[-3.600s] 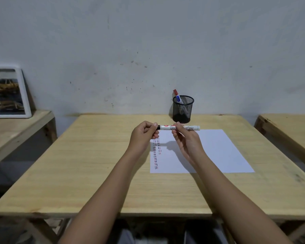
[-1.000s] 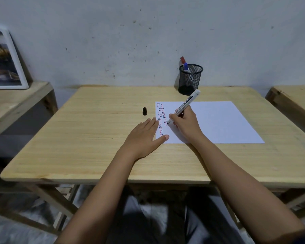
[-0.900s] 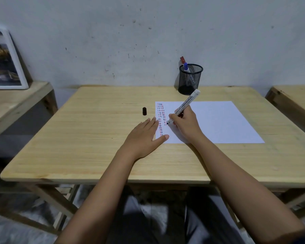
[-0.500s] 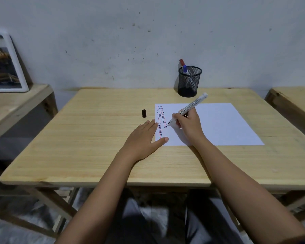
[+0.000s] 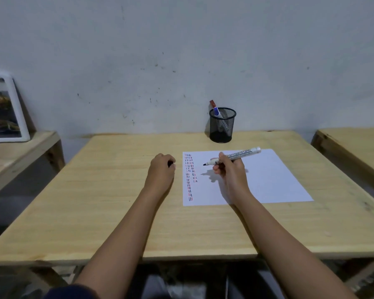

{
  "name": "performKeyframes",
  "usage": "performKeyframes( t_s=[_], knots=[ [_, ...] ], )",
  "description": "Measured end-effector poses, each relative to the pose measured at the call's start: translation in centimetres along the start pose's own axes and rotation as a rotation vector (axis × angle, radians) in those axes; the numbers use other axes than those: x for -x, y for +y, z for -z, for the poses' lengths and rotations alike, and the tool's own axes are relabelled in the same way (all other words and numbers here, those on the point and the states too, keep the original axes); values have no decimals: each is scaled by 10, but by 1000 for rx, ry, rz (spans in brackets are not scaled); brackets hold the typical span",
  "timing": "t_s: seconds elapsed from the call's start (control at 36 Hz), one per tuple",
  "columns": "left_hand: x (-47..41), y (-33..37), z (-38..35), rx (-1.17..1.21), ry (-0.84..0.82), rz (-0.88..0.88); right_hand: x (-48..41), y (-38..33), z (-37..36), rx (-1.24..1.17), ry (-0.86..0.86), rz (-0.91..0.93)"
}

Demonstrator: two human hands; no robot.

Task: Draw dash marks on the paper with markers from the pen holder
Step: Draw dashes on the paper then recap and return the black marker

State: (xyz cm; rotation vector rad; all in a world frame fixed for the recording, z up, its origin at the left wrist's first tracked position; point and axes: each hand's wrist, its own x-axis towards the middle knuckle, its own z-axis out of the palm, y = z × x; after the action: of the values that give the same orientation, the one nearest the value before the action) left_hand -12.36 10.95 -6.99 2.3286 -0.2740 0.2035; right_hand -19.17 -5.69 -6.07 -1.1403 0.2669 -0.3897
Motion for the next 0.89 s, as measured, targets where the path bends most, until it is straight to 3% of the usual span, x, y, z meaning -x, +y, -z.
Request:
performKeyframes(
  t_s=[0.08,0.22,0.33,0.89],
  knots=[
    [2,5,0,64,37,-28,0,-1,1,-18,2,-7],
    [15,29,-1,685,11,135,3,-6,-6,-106,18,0],
    [21,33,-7,952,-89,199,4,-12,-9,-180,8,20],
    [32,53,-14,1083,-145,112,6,-12,-4,-82,-79,95]
  ],
)
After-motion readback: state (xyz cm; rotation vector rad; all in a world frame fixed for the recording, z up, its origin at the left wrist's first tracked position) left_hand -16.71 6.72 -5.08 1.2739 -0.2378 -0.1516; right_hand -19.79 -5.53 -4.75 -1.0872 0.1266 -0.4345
